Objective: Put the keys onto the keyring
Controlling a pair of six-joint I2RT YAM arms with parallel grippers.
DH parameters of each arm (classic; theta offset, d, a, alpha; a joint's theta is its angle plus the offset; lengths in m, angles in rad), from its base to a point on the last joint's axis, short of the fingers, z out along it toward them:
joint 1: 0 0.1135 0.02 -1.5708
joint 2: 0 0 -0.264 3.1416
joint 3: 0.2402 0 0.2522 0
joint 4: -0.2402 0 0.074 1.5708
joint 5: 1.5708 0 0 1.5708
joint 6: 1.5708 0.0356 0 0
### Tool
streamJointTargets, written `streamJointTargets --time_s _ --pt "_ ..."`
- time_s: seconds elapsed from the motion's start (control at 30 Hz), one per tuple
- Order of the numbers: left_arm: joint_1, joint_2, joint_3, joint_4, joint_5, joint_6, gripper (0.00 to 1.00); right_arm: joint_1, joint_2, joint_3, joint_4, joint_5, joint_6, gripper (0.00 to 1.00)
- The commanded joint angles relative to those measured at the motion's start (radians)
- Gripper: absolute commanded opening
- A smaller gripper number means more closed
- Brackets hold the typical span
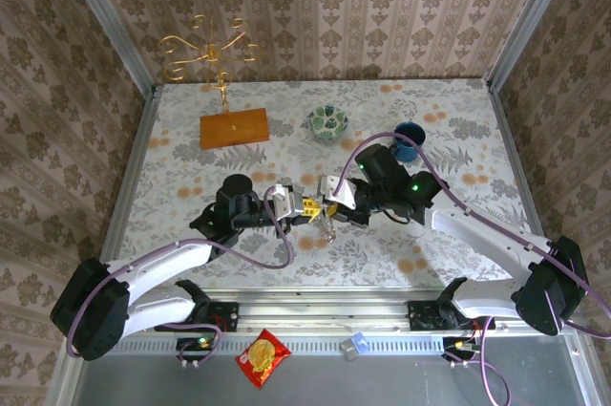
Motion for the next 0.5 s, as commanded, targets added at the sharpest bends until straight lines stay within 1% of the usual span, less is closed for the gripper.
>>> streamJointTargets --time_s 0.0,0.17,0.47 --pt "0.002 -0.016 -0.011 0.051 0.020 -0.020 0.00 -0.003 0.000 0.000 0.020 -0.029 0.004 0.07" --pt "0.003 -0.016 -0.012 0.054 0.023 -0.020 0.00 -0.005 0.002 0.000 0.022 -0.049 0.007 0.00" --pt "0.001 -0.014 -0.018 0.096 0.018 -0.031 0.00 -0.006 0.064 0.029 0.023 -0.096 0.010 0.00"
